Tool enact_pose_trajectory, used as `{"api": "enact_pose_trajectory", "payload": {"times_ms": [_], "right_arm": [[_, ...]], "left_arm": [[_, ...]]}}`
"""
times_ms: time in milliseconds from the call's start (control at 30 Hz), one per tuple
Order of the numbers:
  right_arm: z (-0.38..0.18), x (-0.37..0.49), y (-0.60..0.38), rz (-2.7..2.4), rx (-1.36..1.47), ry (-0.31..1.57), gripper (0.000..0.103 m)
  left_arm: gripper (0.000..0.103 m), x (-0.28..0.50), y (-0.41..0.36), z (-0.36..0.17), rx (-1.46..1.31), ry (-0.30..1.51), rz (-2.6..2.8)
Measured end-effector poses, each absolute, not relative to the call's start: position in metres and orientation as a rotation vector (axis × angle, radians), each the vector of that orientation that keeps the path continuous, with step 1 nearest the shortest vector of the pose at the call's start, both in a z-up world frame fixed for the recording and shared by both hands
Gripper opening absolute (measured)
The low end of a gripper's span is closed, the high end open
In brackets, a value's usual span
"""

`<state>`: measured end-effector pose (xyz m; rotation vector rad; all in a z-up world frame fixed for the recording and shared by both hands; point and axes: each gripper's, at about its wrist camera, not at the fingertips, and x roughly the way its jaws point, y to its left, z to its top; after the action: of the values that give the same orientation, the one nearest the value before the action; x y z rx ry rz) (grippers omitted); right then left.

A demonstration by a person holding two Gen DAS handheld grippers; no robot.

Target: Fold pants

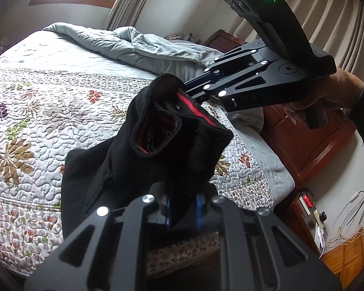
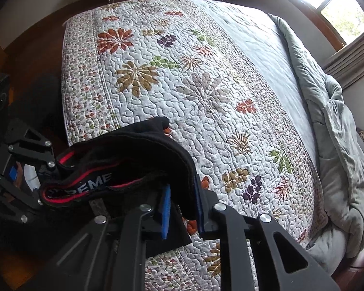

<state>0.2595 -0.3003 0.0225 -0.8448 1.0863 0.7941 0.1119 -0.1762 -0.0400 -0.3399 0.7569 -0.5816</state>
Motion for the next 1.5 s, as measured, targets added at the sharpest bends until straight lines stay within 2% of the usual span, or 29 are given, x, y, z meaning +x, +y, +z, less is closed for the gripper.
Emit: {"api": "enact_pose_trajectory", "payload": {"times_ms": [967, 1500], "right_arm": [[-0.07, 0.259, -0.42, 0.778, -0.721, 1.137, 0.015], [-0.128, 0.256, -0.461, 0.791, -0.619, 1.176, 0.014]], "left_arm": [[0.013, 0.127, -0.289, -0.122, -0.147, 0.906, -0.61], [0.013, 0.13, -0.312, -0.172, -0.103, 0.983, -0.612]]}}
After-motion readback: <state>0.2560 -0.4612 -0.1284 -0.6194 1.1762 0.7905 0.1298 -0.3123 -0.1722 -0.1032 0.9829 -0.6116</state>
